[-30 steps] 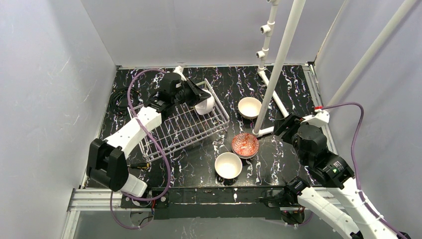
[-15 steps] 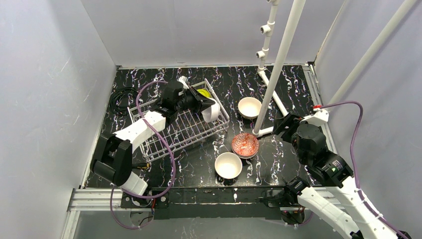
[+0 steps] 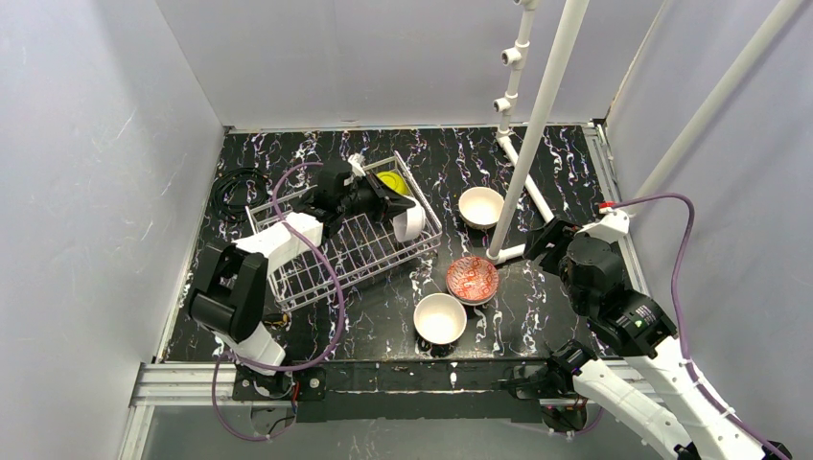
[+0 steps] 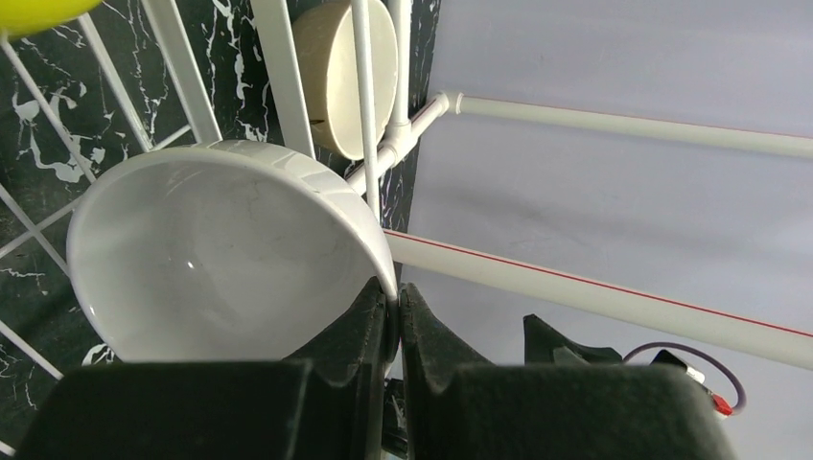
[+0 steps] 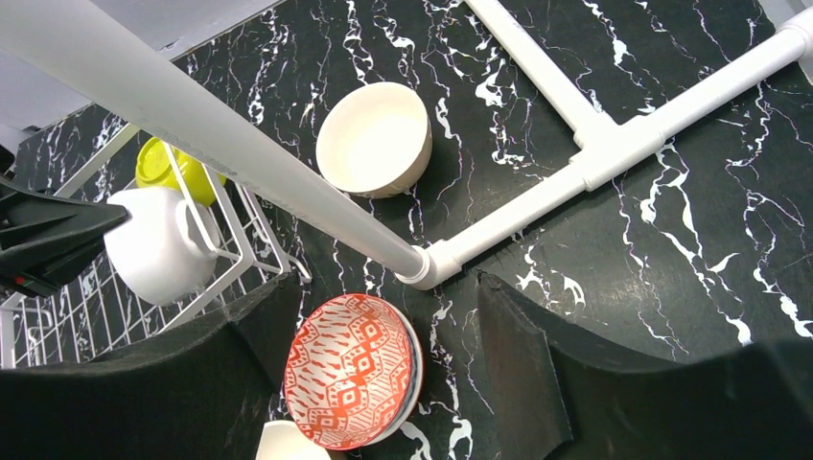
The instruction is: Load the bowls into the dish rack
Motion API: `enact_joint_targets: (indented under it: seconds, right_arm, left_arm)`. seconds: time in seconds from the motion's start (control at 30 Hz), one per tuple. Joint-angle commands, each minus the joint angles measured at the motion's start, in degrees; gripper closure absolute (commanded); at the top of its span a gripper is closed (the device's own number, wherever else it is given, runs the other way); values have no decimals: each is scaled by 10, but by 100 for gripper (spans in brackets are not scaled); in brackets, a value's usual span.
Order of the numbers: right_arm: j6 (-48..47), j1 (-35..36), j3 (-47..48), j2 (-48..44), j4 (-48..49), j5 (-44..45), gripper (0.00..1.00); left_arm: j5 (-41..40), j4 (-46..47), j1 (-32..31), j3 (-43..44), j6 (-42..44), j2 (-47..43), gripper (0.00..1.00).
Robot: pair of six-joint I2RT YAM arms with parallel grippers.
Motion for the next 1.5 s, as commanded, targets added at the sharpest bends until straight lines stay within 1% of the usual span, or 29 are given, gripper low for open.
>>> enact_joint_targets:
  seconds: [0.0, 0.1, 0.3, 0.67, 0.93, 1.07, 1.17, 1.3, 1.47]
  right_arm:
    - [1, 3, 4, 4, 17, 15, 24]
    - [1, 3, 9, 9, 11, 14, 24]
    - [17, 3, 11, 8, 4, 9, 24]
    - [42, 3, 17, -1, -19, 2, 24]
    - [54, 3, 14, 0, -15, -15, 24]
    - [55, 3, 14, 2, -14, -18, 24]
    - [54, 3, 14, 1, -9, -21, 24]
    - [50, 3, 12, 1, 1, -30, 24]
    - [49, 3, 12, 5, 4, -34, 24]
  left_arm:
    - [41, 38, 7, 25, 10, 0, 100]
    - [48, 45, 9, 28, 9, 9, 100]
    - [58, 98, 14, 8, -14, 35, 100]
    - [35, 199, 22, -46, -7, 67, 100]
    - [31, 286, 34, -101, -51, 80, 100]
    - [18, 288, 36, -134, -55, 60, 100]
    - [7, 266, 36, -155, -61, 49, 100]
    - [-6, 250, 39, -184, -58, 38, 94]
    - [-21, 216, 42, -199, -38, 22, 91]
